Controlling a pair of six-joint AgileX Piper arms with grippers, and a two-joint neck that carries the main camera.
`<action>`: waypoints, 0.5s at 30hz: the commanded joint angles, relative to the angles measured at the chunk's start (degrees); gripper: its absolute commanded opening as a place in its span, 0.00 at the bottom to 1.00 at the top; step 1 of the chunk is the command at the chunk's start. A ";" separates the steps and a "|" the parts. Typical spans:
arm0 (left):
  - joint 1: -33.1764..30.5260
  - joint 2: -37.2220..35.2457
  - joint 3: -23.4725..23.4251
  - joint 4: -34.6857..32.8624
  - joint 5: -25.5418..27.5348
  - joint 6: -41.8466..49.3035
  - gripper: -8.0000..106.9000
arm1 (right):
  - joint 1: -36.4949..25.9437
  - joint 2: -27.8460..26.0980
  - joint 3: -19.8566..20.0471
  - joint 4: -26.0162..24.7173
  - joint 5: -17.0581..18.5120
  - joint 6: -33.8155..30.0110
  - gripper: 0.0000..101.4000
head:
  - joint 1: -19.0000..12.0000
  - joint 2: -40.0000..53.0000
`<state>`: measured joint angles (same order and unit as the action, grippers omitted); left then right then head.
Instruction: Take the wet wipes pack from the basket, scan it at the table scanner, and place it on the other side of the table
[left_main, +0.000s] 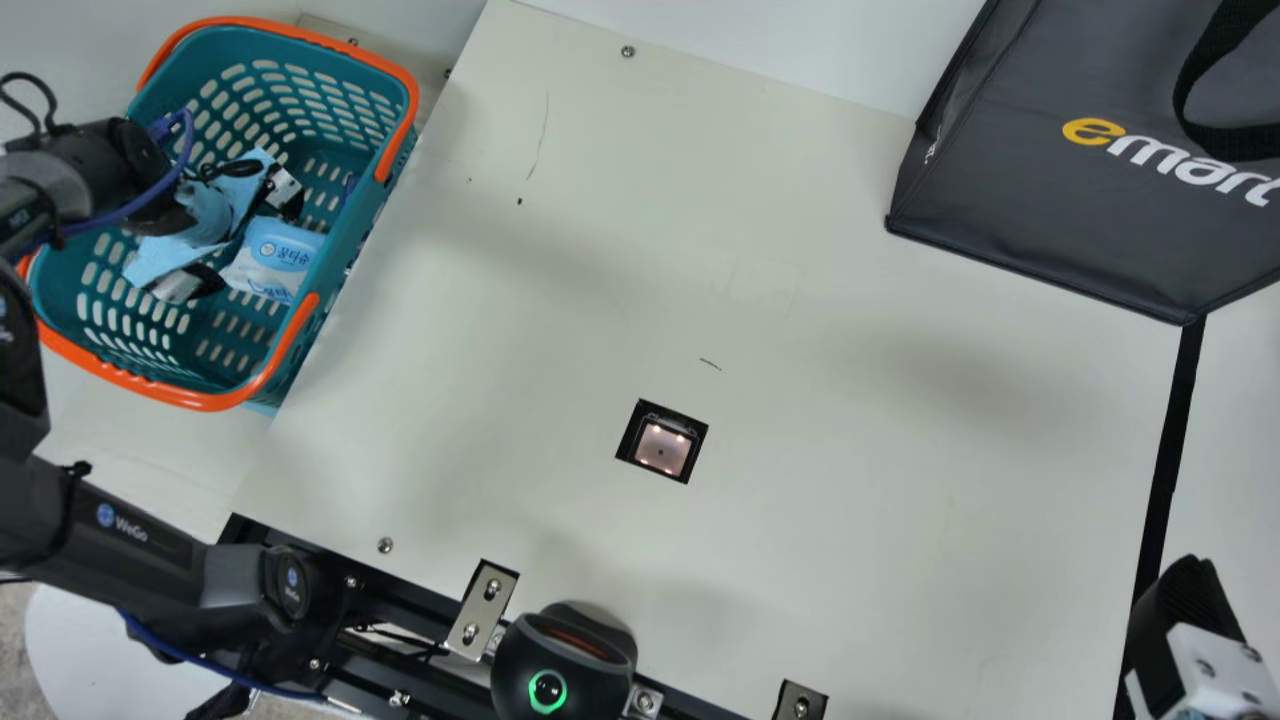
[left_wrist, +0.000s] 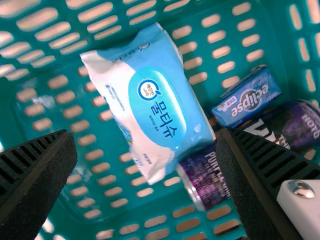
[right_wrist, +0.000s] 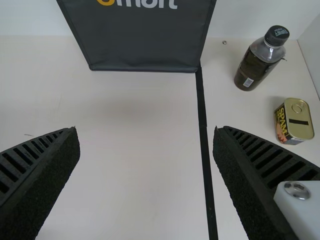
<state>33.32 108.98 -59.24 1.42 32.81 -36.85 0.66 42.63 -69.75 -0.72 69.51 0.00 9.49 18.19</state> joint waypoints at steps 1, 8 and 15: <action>-0.27 0.99 -0.53 0.35 0.17 -4.32 0.85 | 0.00 0.00 0.00 0.00 0.00 0.00 0.94 | -1.57 0.23; -1.33 4.82 -2.49 1.43 0.14 -10.26 0.85 | 0.00 0.00 0.00 0.00 0.00 0.00 0.94 | -1.57 0.23; -1.91 8.46 -4.01 2.48 -0.29 -13.76 0.85 | 0.00 0.00 0.00 0.00 0.00 0.00 0.94 | -1.57 0.23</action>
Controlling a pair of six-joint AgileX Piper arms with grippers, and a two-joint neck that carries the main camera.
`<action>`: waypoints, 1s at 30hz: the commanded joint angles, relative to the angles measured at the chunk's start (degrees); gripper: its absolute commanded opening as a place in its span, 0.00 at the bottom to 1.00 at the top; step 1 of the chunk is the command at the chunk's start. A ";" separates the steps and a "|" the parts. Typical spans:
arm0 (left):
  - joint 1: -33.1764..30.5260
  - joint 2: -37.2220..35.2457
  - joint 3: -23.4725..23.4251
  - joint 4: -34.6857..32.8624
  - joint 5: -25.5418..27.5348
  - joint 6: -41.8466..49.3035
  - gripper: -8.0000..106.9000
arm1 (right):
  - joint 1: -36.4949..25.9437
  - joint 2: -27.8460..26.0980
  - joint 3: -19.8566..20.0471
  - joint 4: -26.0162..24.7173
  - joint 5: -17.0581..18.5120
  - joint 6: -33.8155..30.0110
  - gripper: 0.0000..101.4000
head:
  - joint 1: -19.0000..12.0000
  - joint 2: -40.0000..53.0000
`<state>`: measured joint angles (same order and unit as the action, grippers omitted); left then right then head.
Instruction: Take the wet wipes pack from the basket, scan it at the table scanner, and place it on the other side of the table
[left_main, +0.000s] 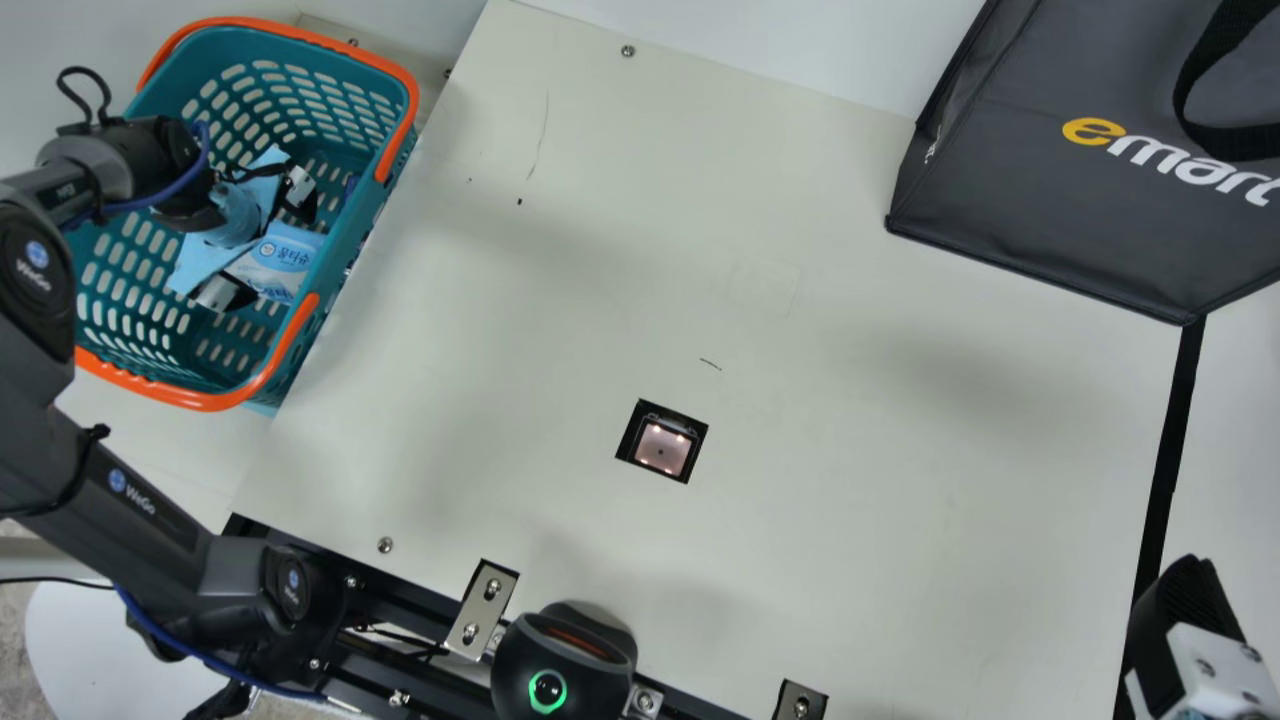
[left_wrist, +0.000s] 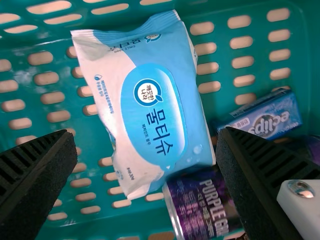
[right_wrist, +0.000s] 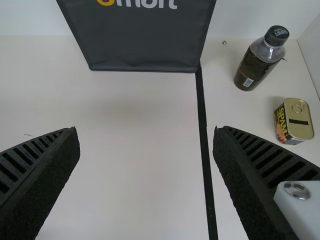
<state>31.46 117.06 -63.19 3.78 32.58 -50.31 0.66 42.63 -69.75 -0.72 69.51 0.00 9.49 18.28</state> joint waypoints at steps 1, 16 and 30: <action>-0.11 0.86 -0.24 0.33 -0.18 -0.68 0.85 | 0.00 0.00 0.00 0.00 0.00 0.00 0.94 | -1.57 0.14; -0.73 6.98 -2.39 3.83 -3.00 -5.28 0.85 | 0.00 0.00 0.00 0.00 0.00 0.00 0.94 | -1.57 0.14; -1.12 9.21 -4.03 3.78 -2.98 -6.11 0.50 | 0.00 0.00 0.00 0.00 0.00 0.00 0.94 | -1.57 0.14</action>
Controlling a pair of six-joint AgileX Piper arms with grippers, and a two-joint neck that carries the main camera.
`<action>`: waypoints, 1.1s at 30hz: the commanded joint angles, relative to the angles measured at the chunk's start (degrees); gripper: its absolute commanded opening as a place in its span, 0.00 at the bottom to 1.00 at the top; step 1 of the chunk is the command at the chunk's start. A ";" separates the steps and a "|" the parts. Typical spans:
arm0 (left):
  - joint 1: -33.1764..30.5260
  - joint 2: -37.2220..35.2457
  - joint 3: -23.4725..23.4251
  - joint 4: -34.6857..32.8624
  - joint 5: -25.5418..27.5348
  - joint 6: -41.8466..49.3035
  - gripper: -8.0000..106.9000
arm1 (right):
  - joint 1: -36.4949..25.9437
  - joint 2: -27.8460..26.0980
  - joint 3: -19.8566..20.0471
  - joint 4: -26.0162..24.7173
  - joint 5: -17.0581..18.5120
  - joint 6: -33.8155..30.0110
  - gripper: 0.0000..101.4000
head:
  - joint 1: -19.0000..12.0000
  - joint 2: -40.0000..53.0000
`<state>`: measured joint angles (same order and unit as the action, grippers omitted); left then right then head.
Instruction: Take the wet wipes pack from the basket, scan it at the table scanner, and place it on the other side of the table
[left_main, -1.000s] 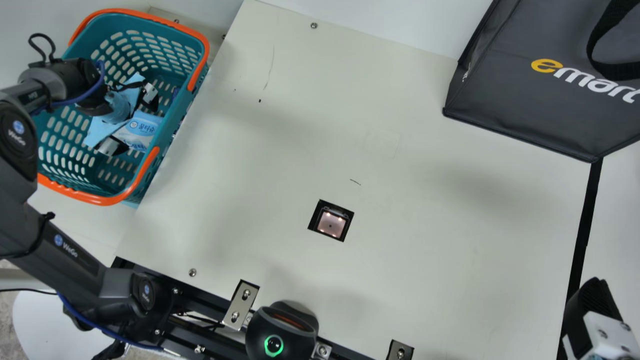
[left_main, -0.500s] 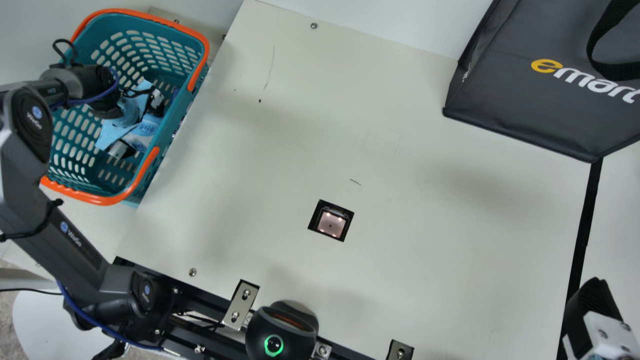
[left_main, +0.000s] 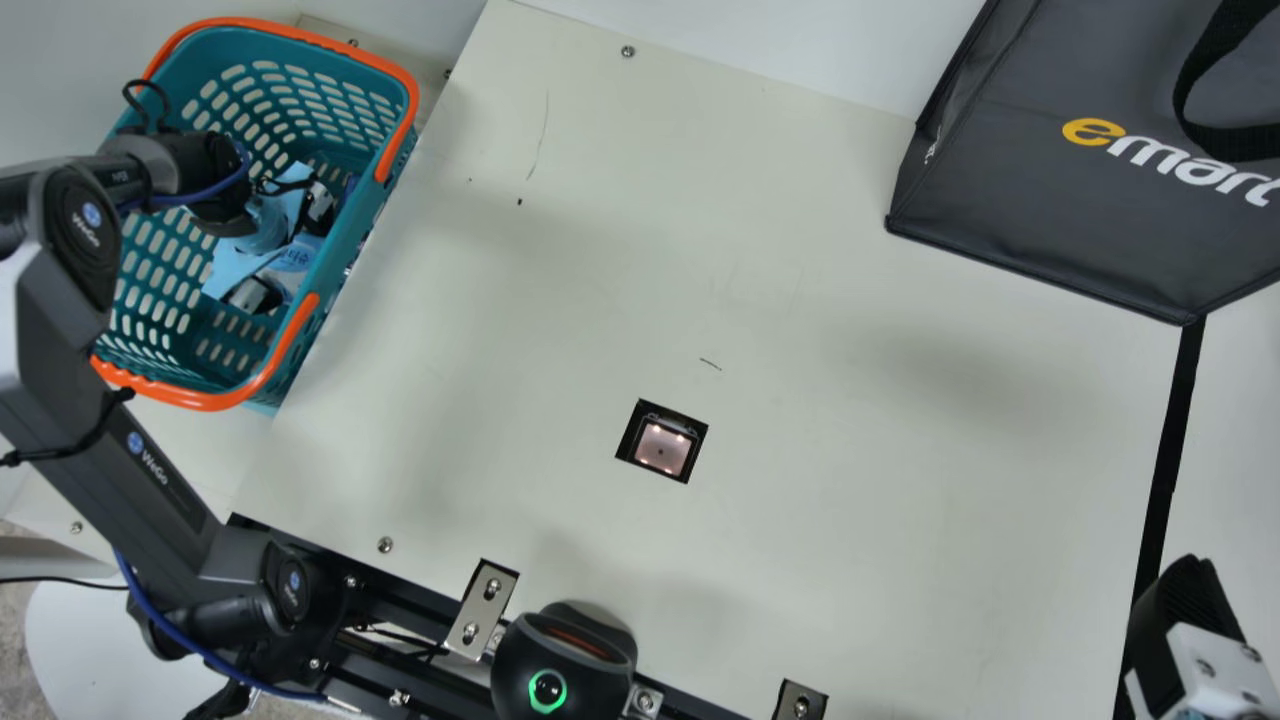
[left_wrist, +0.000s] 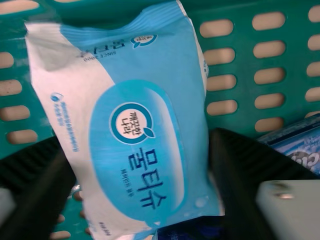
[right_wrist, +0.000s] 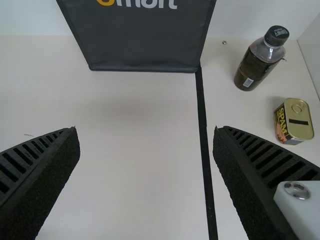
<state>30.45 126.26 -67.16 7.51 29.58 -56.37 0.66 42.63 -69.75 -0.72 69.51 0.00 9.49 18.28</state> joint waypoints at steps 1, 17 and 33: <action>-0.12 0.05 -0.08 0.17 0.01 -0.13 0.45 | 0.00 0.00 0.00 0.00 0.00 0.00 0.94 | -1.57 0.14; 0.09 -3.25 2.16 1.47 0.45 0.07 0.00 | 0.00 0.00 0.00 0.00 0.00 0.00 0.94 | -1.57 0.14; -0.20 -12.03 4.25 6.83 4.00 2.17 0.00 | 0.00 0.00 0.00 0.00 0.06 0.00 0.94 | -1.57 0.14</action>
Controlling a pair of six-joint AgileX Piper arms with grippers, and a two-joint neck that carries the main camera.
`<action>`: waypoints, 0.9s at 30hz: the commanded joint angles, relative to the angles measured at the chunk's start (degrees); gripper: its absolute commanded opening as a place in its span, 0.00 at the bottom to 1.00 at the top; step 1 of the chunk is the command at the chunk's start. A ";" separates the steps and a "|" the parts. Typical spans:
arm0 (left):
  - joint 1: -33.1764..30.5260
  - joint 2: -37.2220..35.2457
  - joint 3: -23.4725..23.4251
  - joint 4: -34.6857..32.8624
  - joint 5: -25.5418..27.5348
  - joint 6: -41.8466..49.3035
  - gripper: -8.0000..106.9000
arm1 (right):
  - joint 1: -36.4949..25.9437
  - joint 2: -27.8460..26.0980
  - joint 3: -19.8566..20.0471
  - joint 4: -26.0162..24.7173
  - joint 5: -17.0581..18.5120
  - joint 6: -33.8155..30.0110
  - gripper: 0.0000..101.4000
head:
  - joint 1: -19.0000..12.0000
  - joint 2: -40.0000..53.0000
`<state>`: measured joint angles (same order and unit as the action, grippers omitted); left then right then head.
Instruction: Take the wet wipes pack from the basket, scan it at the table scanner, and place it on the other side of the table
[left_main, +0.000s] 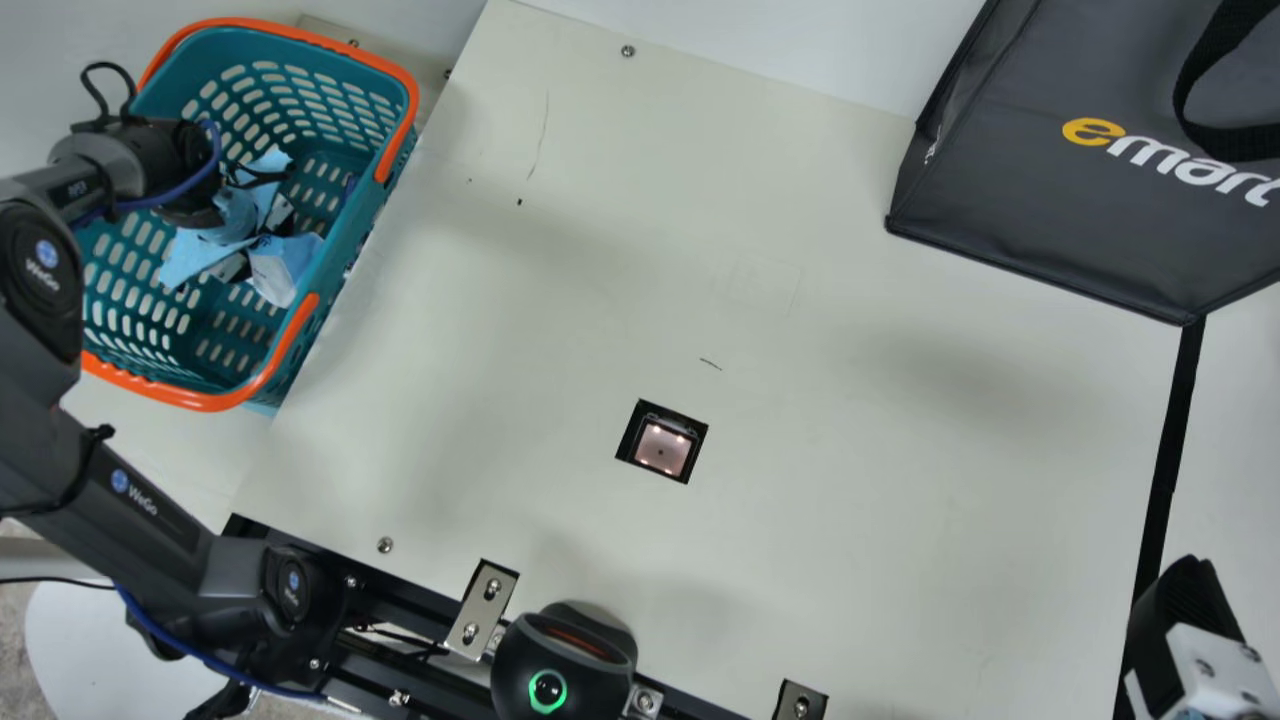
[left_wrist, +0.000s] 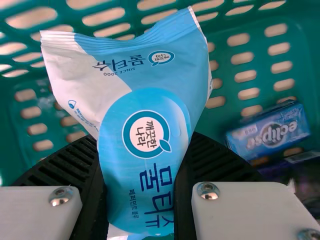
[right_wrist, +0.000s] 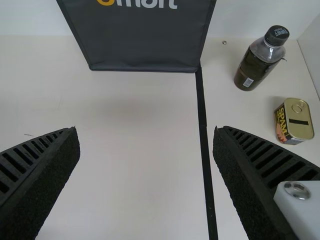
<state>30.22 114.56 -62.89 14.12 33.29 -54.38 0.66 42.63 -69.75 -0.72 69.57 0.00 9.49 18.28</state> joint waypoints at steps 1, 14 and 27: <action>0.06 -0.69 0.02 0.44 0.52 0.37 0.00 | 0.00 0.00 0.00 0.00 0.00 0.00 0.94 | -1.57 0.14; 0.28 -5.42 -0.71 -2.86 3.51 10.46 0.00 | 0.00 0.00 0.00 0.00 0.00 0.00 0.94 | -1.57 0.14; 2.16 -13.09 -6.42 -16.08 14.28 40.03 0.00 | 0.00 0.00 0.00 0.00 0.00 0.00 0.94 | -1.57 0.14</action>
<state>32.30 102.13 -68.69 -0.50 45.92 -22.42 0.66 42.63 -69.75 -0.72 69.57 0.00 9.49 18.28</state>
